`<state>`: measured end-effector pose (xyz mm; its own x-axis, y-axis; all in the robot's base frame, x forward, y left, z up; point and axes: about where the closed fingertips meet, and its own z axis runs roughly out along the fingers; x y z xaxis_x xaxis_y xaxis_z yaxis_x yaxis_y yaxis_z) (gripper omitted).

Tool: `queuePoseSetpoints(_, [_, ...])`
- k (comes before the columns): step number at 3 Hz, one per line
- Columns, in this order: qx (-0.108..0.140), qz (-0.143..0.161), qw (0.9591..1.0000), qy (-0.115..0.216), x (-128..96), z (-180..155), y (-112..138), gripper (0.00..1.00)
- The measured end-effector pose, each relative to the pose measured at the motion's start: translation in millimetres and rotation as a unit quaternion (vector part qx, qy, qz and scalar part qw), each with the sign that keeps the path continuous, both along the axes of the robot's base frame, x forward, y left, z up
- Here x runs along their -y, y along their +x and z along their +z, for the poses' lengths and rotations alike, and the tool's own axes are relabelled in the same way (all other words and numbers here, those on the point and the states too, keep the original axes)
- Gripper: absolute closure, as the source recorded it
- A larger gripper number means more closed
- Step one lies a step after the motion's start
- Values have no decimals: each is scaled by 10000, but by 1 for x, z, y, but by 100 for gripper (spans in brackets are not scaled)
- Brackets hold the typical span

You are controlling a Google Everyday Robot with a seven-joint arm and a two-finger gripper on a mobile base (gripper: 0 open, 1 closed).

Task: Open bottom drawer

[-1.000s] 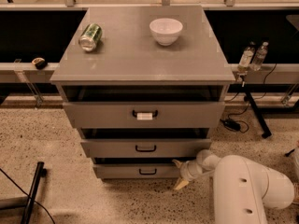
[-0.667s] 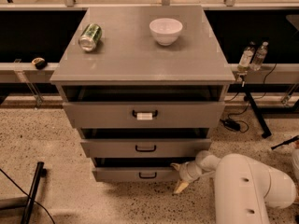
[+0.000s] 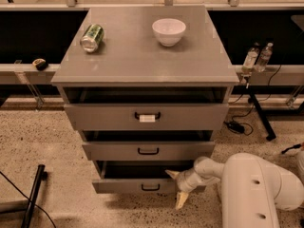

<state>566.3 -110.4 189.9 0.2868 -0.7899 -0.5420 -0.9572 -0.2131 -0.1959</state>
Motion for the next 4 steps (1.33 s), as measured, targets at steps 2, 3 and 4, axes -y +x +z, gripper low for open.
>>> queuePoseSetpoints(2, [-436,351,9984,80,-13,-7,-54,0])
queuePoseSetpoints(3, [-600,423,9973,84,-14,-9,-72,8])
queuePoseSetpoints(4, [-494,329,9982,49,-5,3,-73,6])
